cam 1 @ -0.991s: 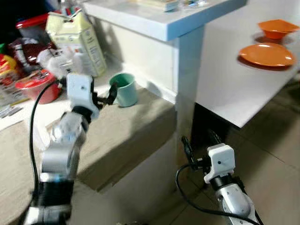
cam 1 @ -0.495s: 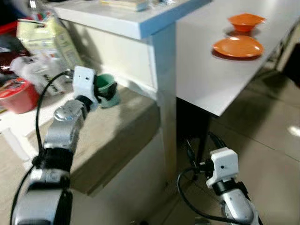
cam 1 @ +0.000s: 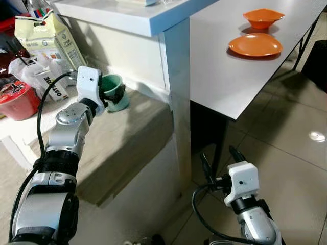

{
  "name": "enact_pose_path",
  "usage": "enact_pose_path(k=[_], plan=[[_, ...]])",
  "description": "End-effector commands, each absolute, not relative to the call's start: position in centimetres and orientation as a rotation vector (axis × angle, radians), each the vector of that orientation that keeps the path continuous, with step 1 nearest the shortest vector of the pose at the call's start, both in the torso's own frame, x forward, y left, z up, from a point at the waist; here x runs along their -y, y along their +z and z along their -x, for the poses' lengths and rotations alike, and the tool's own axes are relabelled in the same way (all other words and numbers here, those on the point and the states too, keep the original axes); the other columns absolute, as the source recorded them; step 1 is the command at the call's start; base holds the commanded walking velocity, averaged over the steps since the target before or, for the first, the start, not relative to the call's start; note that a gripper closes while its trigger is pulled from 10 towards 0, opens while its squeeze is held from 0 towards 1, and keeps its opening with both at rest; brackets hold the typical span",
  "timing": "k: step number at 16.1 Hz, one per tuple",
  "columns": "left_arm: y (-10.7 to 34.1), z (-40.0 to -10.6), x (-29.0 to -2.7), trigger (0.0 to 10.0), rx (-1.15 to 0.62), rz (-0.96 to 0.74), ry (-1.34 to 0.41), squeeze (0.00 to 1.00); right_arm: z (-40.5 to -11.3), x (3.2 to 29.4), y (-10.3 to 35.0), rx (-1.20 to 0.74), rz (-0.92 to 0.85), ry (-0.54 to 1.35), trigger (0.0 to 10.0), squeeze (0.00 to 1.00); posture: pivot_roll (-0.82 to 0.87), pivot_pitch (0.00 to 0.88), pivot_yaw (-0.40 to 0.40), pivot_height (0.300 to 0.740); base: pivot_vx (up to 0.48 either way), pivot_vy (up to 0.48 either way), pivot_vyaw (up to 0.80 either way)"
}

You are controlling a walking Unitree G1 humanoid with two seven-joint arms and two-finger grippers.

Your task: Setting the table

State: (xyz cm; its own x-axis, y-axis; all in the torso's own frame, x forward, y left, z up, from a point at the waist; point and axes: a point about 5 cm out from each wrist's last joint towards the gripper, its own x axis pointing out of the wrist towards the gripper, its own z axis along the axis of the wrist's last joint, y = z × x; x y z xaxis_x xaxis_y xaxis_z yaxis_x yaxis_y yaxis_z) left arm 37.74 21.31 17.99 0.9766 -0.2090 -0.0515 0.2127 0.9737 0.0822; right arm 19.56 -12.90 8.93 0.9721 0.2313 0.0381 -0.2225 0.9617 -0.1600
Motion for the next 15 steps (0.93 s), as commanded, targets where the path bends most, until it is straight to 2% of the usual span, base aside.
enact_pose_path(k=[1,6,15], plan=[[18.7,-37.9,-22.3,10.0,-0.028,-0.076,-0.180,0.00,-19.6,12.5,9.4,0.068,0.149,0.234,10.0,0.00,-0.32,0.059,0.185,0.740,0.000,0.000,0.00],[20.6,-38.3,-22.5,10.0,0.070,-0.069,-0.155,0.00,-19.8,12.5,9.3,0.067,0.153,0.246,10.0,0.00,-0.32,0.042,0.179,0.740,0.000,0.000,0.00],[19.5,-38.8,-21.4,10.0,0.034,-0.024,-0.180,0.00,-20.0,12.7,9.3,0.070,0.170,0.250,10.0,0.00,-0.33,0.030,0.175,0.740,0.000,0.000,0.00]])
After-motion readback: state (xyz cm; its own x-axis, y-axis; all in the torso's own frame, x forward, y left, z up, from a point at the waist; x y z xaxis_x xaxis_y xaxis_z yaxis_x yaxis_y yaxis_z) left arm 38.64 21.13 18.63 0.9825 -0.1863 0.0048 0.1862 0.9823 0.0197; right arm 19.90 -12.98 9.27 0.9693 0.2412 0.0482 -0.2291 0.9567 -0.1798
